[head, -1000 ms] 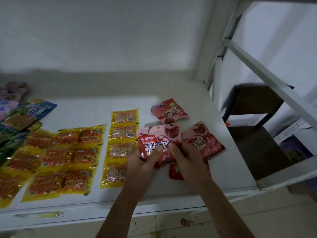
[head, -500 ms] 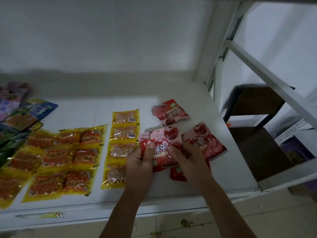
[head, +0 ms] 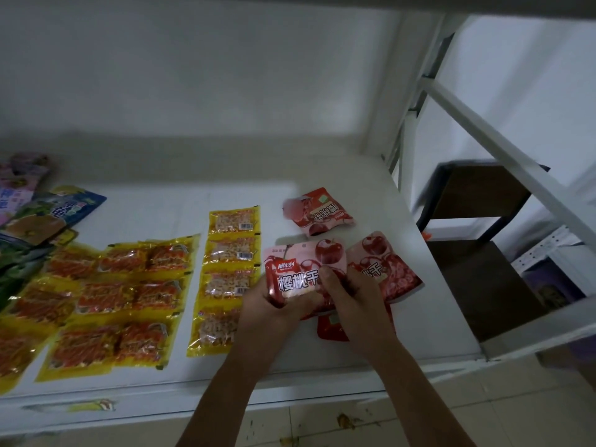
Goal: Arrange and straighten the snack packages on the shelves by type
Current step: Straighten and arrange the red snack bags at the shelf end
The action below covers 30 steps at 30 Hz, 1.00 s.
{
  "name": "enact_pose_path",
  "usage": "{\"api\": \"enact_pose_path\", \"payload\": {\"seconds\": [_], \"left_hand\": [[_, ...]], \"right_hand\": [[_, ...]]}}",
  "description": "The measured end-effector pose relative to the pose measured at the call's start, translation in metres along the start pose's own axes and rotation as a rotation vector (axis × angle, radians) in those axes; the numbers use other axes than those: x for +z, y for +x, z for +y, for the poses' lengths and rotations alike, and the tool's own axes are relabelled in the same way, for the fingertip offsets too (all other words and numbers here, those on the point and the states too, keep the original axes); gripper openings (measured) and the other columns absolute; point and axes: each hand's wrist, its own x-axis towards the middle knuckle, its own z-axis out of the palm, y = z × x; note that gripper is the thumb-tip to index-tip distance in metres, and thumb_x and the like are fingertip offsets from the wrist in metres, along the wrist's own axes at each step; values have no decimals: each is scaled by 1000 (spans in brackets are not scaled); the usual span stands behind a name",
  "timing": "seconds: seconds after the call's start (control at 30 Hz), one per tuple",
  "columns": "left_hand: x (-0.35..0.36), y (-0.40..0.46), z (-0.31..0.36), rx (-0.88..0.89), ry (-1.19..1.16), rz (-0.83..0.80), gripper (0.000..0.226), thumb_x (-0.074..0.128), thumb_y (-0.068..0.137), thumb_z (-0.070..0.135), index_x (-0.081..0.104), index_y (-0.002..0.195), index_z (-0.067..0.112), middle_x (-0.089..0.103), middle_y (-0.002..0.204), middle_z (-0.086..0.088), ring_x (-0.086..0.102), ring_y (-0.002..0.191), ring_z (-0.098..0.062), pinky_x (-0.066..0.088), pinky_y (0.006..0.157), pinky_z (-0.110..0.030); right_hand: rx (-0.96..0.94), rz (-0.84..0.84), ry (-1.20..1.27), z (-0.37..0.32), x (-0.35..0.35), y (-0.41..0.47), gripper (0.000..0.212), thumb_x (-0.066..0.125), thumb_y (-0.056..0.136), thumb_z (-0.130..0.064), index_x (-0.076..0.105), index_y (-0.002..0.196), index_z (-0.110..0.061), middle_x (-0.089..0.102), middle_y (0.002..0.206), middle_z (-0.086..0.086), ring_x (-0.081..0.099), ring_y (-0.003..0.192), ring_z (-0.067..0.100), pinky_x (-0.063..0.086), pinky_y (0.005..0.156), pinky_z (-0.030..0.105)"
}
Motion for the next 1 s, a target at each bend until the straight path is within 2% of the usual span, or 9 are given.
{"api": "enact_pose_path", "payload": {"seconds": [0.13,0.23,0.37,0.43,0.5,0.6,0.8,0.9,1.0], "left_hand": [[2,0,-4,22,90,31,36,85,80,1,72,104,24,80,91,15,77,84,-3,57,68,-14],[4,-1,-5,89,122,68,22,82,84,15,74,101,28,80,92,16,76,88,-2,56,70,-13],[3,1,-5,138,181,70,21,79,79,32,77,98,26,80,92,16,76,88,-2,56,72,-13],[2,4,-9,117,148,78,18,82,81,21,79,99,21,81,93,11,77,89,-6,58,73,-16],[2,4,-10,71,89,87,22,84,81,9,79,101,16,82,94,6,78,89,-11,59,72,-19],[1,3,-12,30,25,71,29,84,78,1,77,104,12,82,94,2,79,89,-14,61,72,-22],[-2,3,-9,81,40,-29,26,79,85,3,76,111,8,81,100,-4,78,95,-21,62,77,-26],[0,2,-10,96,-35,-18,21,61,101,15,74,114,5,80,104,-10,77,99,-26,62,84,-33],[0,2,-14,107,-5,57,25,56,102,24,75,108,8,80,100,-10,78,95,-27,63,82,-35]], "right_hand": [[72,-17,75,3,-1,1,12,63,104,-17,71,111,-12,77,100,6,74,96,21,62,86,45],[18,-5,43,1,1,1,20,60,100,-29,70,101,-12,70,88,17,68,85,35,57,81,53],[-39,12,-39,1,1,0,19,59,102,-27,74,106,-16,75,91,-1,71,89,14,58,83,36],[-46,-4,-51,0,-1,1,14,60,104,-25,74,101,-23,75,90,-7,70,89,10,56,80,28],[-28,-32,-27,-3,-2,1,24,63,104,-19,68,86,-34,70,79,-9,66,78,6,50,73,22],[16,-23,4,-1,1,1,39,64,103,-19,53,67,-29,55,61,-13,51,62,1,40,66,17],[50,114,-7,10,5,5,46,66,102,-18,41,65,-6,47,60,10,47,61,13,40,61,29],[30,128,-78,10,4,3,48,68,101,-19,39,63,-15,43,57,-8,43,56,7,37,58,23],[19,49,11,5,2,-1,34,67,102,-29,62,71,-16,62,64,1,59,61,18,48,61,33]]}}
